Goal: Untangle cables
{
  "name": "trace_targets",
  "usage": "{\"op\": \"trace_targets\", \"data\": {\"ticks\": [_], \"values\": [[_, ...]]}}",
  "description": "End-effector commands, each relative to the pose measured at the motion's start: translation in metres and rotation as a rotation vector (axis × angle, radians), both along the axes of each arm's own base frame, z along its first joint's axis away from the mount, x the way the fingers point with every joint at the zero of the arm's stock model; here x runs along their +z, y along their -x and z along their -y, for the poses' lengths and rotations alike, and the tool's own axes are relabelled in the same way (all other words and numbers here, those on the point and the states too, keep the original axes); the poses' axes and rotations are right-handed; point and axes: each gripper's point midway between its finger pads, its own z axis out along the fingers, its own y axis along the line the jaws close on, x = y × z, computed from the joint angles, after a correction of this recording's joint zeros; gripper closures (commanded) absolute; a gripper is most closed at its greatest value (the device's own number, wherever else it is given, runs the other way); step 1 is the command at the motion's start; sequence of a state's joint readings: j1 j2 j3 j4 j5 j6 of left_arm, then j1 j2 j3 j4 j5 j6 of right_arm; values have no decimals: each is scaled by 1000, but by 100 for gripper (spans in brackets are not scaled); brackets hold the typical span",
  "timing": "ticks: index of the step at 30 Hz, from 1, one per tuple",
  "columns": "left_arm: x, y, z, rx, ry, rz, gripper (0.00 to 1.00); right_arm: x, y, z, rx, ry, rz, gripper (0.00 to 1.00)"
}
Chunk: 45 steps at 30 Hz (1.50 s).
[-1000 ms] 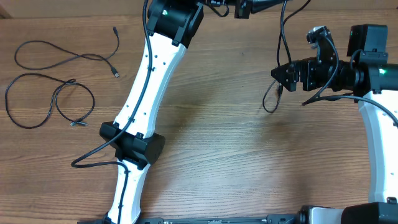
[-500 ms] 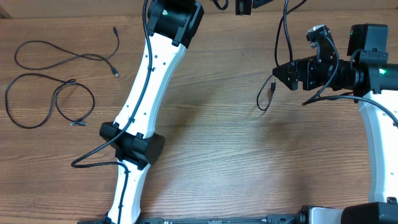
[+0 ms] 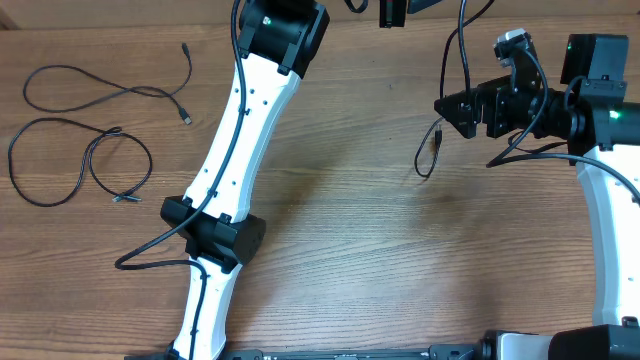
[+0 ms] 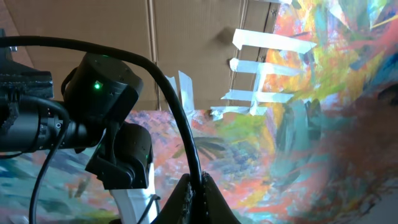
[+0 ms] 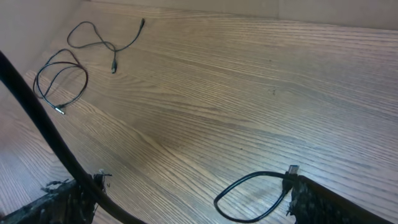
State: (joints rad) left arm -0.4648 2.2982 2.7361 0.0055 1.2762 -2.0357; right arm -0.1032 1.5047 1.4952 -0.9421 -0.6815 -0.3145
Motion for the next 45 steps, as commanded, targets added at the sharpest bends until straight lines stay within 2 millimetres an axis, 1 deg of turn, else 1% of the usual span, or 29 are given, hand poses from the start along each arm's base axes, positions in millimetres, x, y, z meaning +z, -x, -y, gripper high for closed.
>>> {"op": "trace_targets", "data": {"ticks": [1,2,3,4,6,8,9,10,12,13,14,17,24,30,34,36,39,41,44,45], "values": [[18,14,-4,-7,17,4,96,0,2,-9,47,5,19,3],[18,14,-4,-5,17,-3,96,0,3,-12,59,9,22,4],[20,13,-4,2,24,-1,96,-1,5,-19,88,17,27,7],[22,13,-4,8,31,8,96,-2,5,-23,96,21,27,9],[24,13,-4,10,40,21,96,-6,5,-30,111,33,21,17],[25,15,-3,8,47,30,96,-12,4,-36,119,51,8,20],[25,15,-3,8,47,31,96,-19,3,-41,126,63,-7,21],[25,14,-4,9,46,31,96,-23,1,-43,132,66,-19,28],[25,14,-5,9,45,33,96,-24,1,-43,129,64,-23,40],[25,13,-6,12,45,33,96,-24,1,-43,129,63,-24,45],[25,12,-6,14,44,32,96,-23,0,-42,115,54,-31,48],[25,8,-9,26,46,31,96,-21,-3,-36,73,33,-43,51],[25,-5,-23,62,46,36,96,-19,-8,-21,9,8,-64,52],[25,-14,-33,90,45,35,96,-12,-7,-21,6,5,-50,51],[23,-20,-38,104,38,20,96,-4,-5,-22,12,0,-28,52],[23,-21,-40,108,37,20,96,-1,-4,-22,11,0,-21,55],[23,-23,-42,113,37,19,96,0,-4,-22,11,1,-19,63],[23,-24,-43,117,38,19,96,-1,-4,-22,11,1,-21,67],[24,-29,-47,139,43,16,96,0,-4,-22,11,0,-20,72],[24,-30,-48,142,44,16,96,0,-4,-22,10,-1,-21,75]]}}
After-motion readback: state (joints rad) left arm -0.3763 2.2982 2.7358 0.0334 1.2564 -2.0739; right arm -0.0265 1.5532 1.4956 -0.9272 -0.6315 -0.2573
